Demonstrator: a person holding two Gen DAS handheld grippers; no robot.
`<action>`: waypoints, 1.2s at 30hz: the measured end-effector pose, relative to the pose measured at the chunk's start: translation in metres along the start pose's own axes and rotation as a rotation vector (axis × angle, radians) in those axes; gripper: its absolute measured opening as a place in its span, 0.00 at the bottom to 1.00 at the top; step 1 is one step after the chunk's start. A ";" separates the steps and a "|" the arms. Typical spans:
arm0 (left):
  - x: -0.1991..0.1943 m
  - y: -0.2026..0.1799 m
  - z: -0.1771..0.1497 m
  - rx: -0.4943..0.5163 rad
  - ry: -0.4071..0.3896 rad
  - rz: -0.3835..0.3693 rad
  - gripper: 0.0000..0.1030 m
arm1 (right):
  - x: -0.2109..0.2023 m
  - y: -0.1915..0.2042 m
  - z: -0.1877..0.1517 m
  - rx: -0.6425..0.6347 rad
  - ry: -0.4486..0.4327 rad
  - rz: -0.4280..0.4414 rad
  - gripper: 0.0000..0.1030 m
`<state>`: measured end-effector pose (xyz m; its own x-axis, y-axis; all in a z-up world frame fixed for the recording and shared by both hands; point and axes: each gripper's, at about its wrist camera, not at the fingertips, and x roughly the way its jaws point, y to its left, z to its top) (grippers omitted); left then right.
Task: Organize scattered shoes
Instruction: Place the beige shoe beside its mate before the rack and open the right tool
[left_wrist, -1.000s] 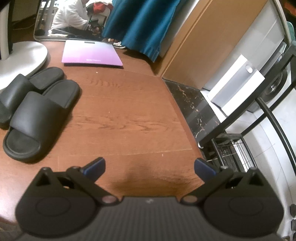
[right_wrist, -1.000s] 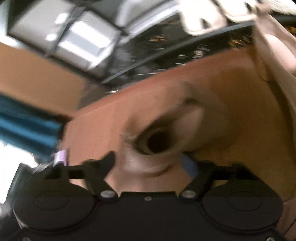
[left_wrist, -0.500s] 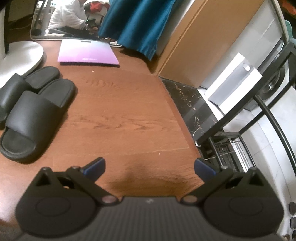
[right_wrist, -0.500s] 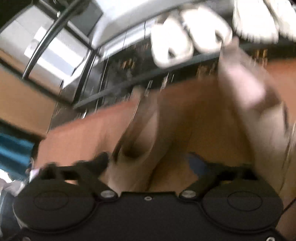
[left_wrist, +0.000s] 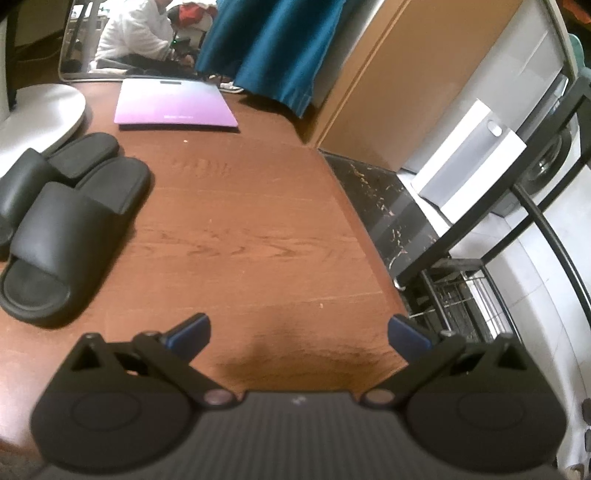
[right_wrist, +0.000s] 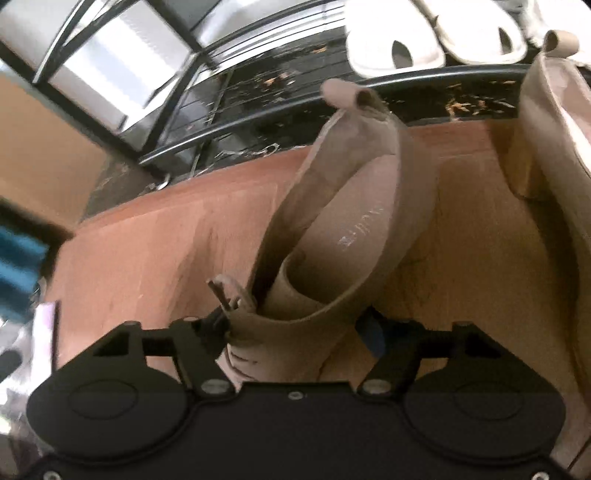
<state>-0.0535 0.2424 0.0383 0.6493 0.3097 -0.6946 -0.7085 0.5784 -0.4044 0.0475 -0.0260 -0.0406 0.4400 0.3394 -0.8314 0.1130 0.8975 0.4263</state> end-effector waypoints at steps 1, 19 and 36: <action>-0.001 0.000 0.000 0.002 -0.003 -0.001 0.99 | -0.004 -0.002 0.002 -0.055 0.009 -0.018 0.63; -0.005 -0.007 -0.003 0.033 -0.019 -0.001 0.99 | -0.143 -0.117 -0.046 -0.319 -0.248 -0.133 0.93; -0.020 -0.031 -0.009 0.156 -0.107 0.037 0.99 | -0.082 -0.141 -0.050 -0.380 -0.223 -0.207 0.63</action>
<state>-0.0466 0.2112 0.0590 0.6549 0.4065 -0.6371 -0.6865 0.6725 -0.2765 -0.0489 -0.1667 -0.0506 0.6277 0.1111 -0.7705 -0.0963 0.9932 0.0647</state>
